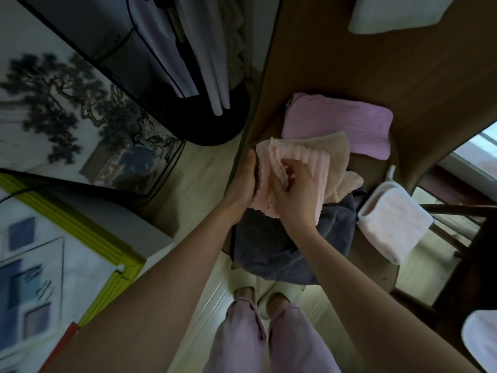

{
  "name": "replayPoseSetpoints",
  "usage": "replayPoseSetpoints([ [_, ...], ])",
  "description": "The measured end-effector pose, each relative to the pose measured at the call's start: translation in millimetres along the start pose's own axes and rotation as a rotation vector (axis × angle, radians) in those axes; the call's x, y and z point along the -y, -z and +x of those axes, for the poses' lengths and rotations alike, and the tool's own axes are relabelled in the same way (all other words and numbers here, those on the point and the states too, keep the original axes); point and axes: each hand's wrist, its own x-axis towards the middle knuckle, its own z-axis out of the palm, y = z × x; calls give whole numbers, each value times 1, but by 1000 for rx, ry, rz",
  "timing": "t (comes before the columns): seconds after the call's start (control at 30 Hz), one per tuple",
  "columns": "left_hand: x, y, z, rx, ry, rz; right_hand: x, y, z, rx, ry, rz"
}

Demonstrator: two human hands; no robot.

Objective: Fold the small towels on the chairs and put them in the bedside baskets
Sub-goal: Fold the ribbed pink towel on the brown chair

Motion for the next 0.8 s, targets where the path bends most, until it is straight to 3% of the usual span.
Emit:
replayPoseSetpoints([
  [0.1,-2,-4,-1,34,-30,-100,1,-2,-2,95,11,15],
  [0.2,-3,-6,1,-32,2,-216,-3,4,-4,222,47,40],
  [0.37,4,-8,12,-220,-99,243,-9,28,4,14,55,63],
  [0.47,6,-17,17,-266,-192,411,-14,43,26,-70,114,-110],
  [0.57,10,-25,22,-295,-200,500,-28,53,51,76,57,-274],
  [0.67,15,-27,22,-312,-271,561,-31,58,64,211,-7,-244],
  [0.8,17,-24,22,-315,-345,585,-25,62,69,197,77,-226],
])
